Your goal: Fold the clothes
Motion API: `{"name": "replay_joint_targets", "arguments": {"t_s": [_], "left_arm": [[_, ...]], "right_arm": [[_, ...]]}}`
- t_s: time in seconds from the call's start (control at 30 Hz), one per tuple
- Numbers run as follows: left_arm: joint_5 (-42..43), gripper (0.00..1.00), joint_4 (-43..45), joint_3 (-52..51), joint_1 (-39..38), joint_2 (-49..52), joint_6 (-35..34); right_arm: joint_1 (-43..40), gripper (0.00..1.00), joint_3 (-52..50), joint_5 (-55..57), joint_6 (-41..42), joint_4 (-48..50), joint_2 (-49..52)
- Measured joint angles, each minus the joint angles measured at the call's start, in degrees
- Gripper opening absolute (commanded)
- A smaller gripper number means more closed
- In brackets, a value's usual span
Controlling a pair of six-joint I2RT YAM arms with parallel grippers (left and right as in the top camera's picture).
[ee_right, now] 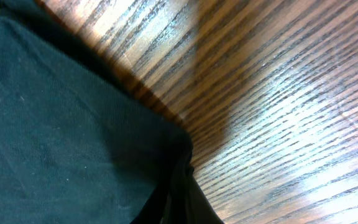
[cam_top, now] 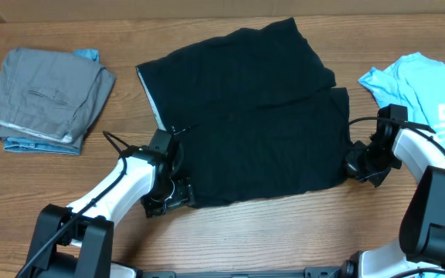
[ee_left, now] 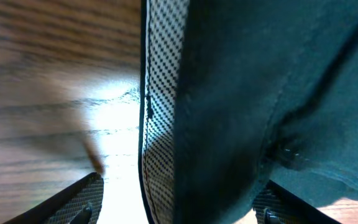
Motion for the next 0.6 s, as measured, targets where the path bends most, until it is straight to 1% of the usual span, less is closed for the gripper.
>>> {"name": "replay_joint_targets", "arguments": {"t_s": [0.03, 0.1, 0.13, 0.2, 0.3, 0.33, 0.37, 0.4, 0.43, 0.47, 0.53, 0.6], "left_arm": [[0.4, 0.56, 0.2, -0.4, 0.0, 0.0, -0.4], [1.0, 0.42, 0.9, -0.7, 0.0, -0.1, -1.1], [1.2, 0.39, 1.2, -0.7, 0.0, -0.1, -1.5], [1.8, 0.37, 2.1, -1.0, 0.0, -0.1, -1.4], [2.1, 0.23, 2.7, -1.0, 0.0, -0.1, -1.4], [2.1, 0.24, 2.9, -1.1, 0.0, -0.1, -1.2], [2.2, 0.33, 3.1, -1.1, 0.0, -0.1, -1.0], [2.3, 0.50, 3.1, -1.1, 0.0, -0.1, -0.9], [2.3, 0.64, 3.1, -1.1, 0.0, -0.1, -0.7], [2.3, 0.69, 2.9, -1.1, 0.0, -0.1, 0.1], [3.1, 0.69, 2.4, -0.9, 0.0, -0.3, 0.7], [2.2, 0.65, 1.8, -0.9, 0.0, -0.4, 0.8]], "right_arm": [[0.0, 0.06, 0.0, 0.0, 0.0, 0.0, 0.0], [0.0, 0.06, 0.0, 0.0, 0.0, 0.0, 0.0], [0.0, 0.06, 0.0, 0.0, 0.0, 0.0, 0.0], [0.0, 0.06, 0.0, 0.0, 0.0, 0.0, 0.0], [0.0, 0.06, 0.0, 0.0, -0.3, 0.0, 0.0], [0.0, 0.06, 0.0, 0.0, -0.4, 0.0, 0.0], [0.0, 0.06, 0.0, 0.0, -0.6, 0.0, 0.0], [0.0, 0.06, 0.0, 0.0, -0.7, 0.0, 0.0], [0.0, 0.07, 0.0, 0.1, -0.8, 0.0, 0.0], [0.0, 0.07, 0.0, 0.0, -0.9, 0.0, 0.0], [0.0, 0.07, 0.0, 0.1, -1.0, 0.0, 0.0], [0.0, 0.08, 0.0, 0.1, -1.1, 0.0, 0.0]]}}
